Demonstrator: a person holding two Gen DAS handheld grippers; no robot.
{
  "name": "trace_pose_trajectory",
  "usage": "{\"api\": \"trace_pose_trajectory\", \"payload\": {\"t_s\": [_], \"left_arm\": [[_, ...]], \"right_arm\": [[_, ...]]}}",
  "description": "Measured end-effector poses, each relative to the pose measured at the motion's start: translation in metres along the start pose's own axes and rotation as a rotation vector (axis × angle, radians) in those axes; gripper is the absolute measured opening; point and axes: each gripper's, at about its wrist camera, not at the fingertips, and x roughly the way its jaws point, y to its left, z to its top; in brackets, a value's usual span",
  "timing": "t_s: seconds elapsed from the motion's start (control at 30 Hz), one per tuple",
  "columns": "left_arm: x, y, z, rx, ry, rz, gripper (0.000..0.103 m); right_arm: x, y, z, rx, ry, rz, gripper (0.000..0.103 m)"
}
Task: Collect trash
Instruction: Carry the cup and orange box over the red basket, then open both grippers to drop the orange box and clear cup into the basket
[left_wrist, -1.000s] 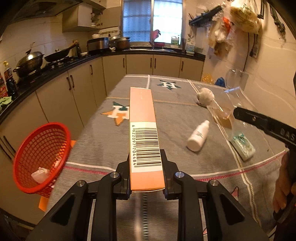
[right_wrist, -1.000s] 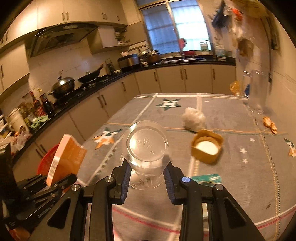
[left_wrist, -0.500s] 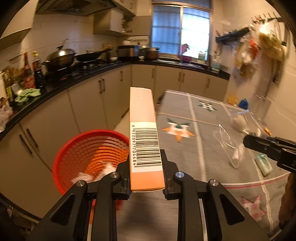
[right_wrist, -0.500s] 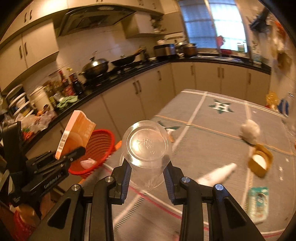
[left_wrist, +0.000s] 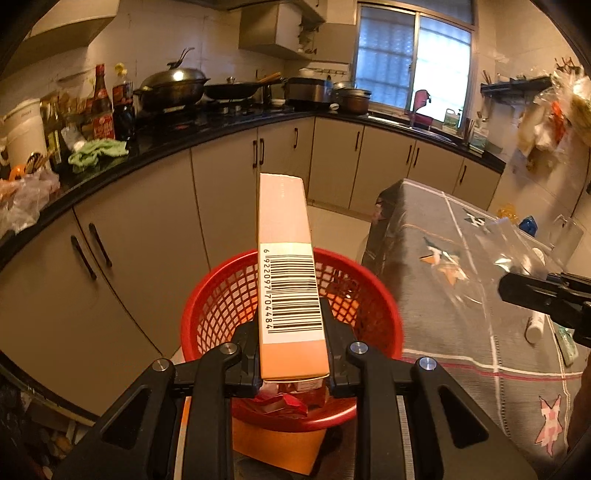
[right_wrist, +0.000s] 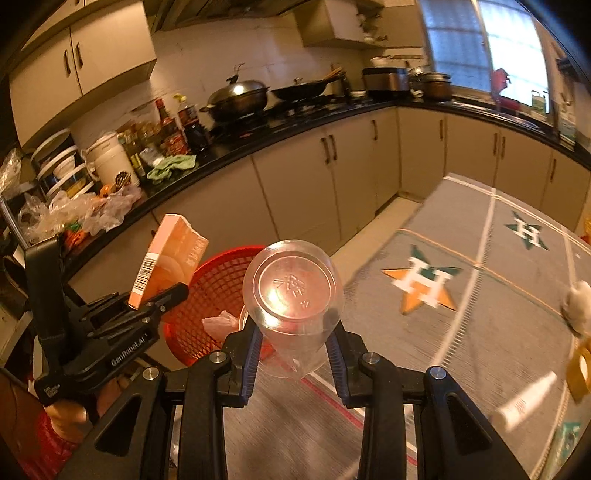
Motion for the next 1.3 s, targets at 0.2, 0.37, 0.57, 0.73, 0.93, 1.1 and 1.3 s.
{"api": "trace_pose_trajectory", "payload": {"t_s": [0.2,0.37,0.57,0.73,0.93,1.1,1.3], "left_arm": [[0.018,0.012,-0.005,-0.015,0.035,0.009,0.023],[0.029,0.023,-0.008,-0.026,0.056,0.009,0.023],[0.038,0.024,-0.01,-0.049,0.073,-0.005,0.023],[0.045,0.025,-0.01,-0.05,0.079,-0.02,0.023],[0.051,0.026,-0.01,-0.044,0.084,-0.016,0.023],[0.053,0.027,-0.012,-0.047,0.088,-0.018,0.023],[0.053,0.025,-0.012,-0.035,0.091,-0.022,0.028]], "right_arm": [[0.04,0.015,0.01,0.005,0.055,0.042,0.037],[0.071,0.025,0.015,0.001,0.089,0.044,0.037],[0.094,0.029,0.019,0.0,0.106,0.021,0.038],[0.106,0.028,0.022,0.014,0.117,0.009,0.038],[0.114,0.028,0.022,0.018,0.132,0.005,0.039],[0.115,0.028,0.023,0.023,0.13,0.009,0.039],[0.117,0.028,0.024,0.037,0.129,0.008,0.04]]}}
